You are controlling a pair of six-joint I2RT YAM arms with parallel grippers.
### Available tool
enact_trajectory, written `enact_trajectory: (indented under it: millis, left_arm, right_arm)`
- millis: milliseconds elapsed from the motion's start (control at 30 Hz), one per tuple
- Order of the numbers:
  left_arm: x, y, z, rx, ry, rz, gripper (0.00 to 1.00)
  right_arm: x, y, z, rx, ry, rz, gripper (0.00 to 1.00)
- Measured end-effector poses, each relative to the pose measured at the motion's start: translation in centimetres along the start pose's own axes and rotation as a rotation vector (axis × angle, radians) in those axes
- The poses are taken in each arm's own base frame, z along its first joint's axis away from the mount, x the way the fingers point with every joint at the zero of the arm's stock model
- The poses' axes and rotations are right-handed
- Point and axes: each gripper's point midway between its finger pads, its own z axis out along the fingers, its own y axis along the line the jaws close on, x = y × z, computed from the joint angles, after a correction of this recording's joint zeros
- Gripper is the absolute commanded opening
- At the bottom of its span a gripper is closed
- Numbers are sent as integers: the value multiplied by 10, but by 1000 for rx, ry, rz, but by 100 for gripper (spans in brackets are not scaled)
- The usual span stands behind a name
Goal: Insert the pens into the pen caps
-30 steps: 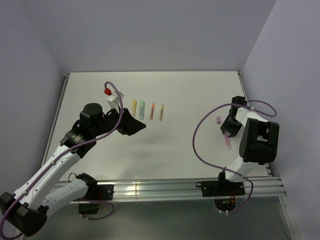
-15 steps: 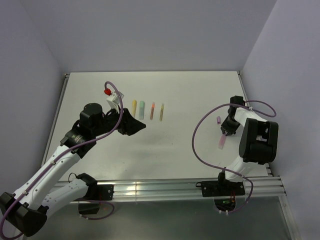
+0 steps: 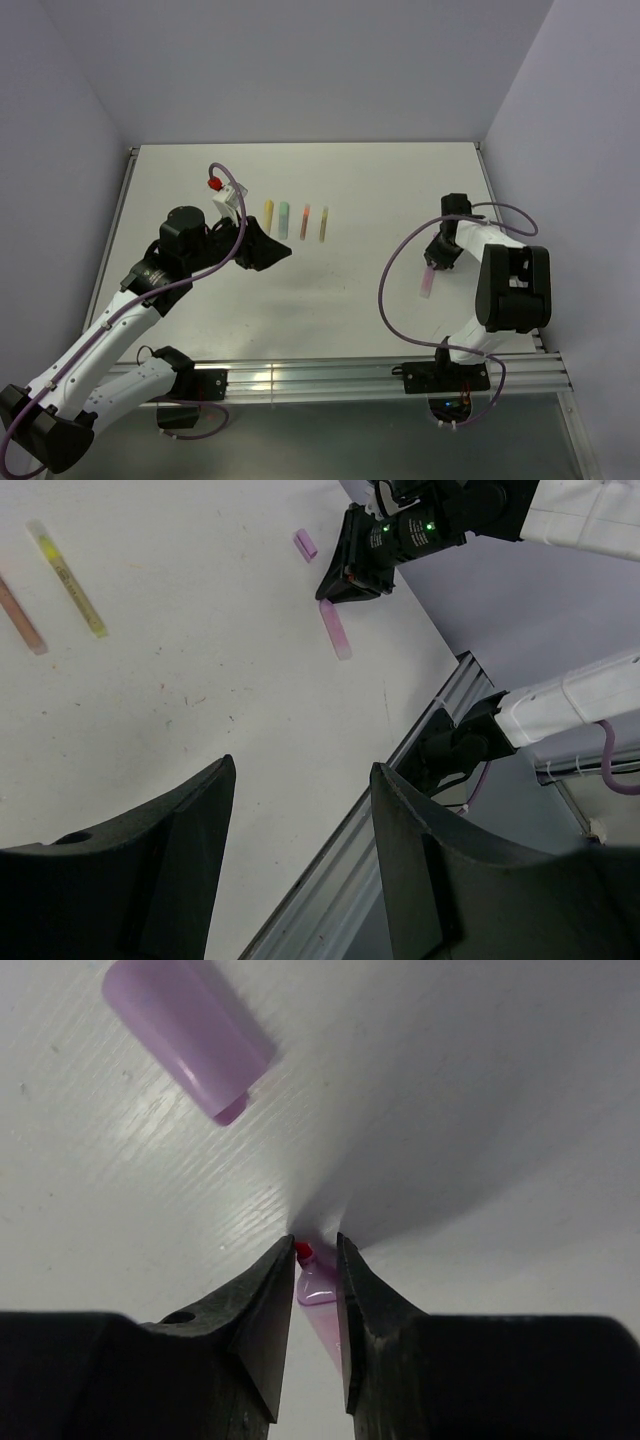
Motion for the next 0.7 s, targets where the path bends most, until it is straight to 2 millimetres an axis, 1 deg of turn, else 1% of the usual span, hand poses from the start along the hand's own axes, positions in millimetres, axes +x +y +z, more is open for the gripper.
enact_trajectory:
  millis: [100, 133, 167, 233, 267, 400, 700]
  left_arm:
    - [0, 0, 0, 0, 0, 0, 61]
    - [0, 0, 0, 0, 0, 0, 62]
    - [0, 0, 0, 0, 0, 0, 61]
    - [0, 0, 0, 0, -1, 0, 62]
    - [0, 0, 0, 0, 0, 0, 62]
    - [0, 0, 0, 0, 0, 0, 62]
    - [0, 0, 0, 0, 0, 0, 62]
  right_arm:
    - [7, 8, -2, -19, 2, 7, 38]
    - [8, 10, -2, -24, -1, 8, 40]
    - [9, 12, -3, -27, -1, 8, 44]
    - [10, 15, -3, -35, -5, 10, 47]
    - [10, 16, -4, -38, -7, 8, 51]
    - [14, 18, -5, -37, -6, -12, 51]
    - [29, 13, -9, 6, 22, -83, 52]
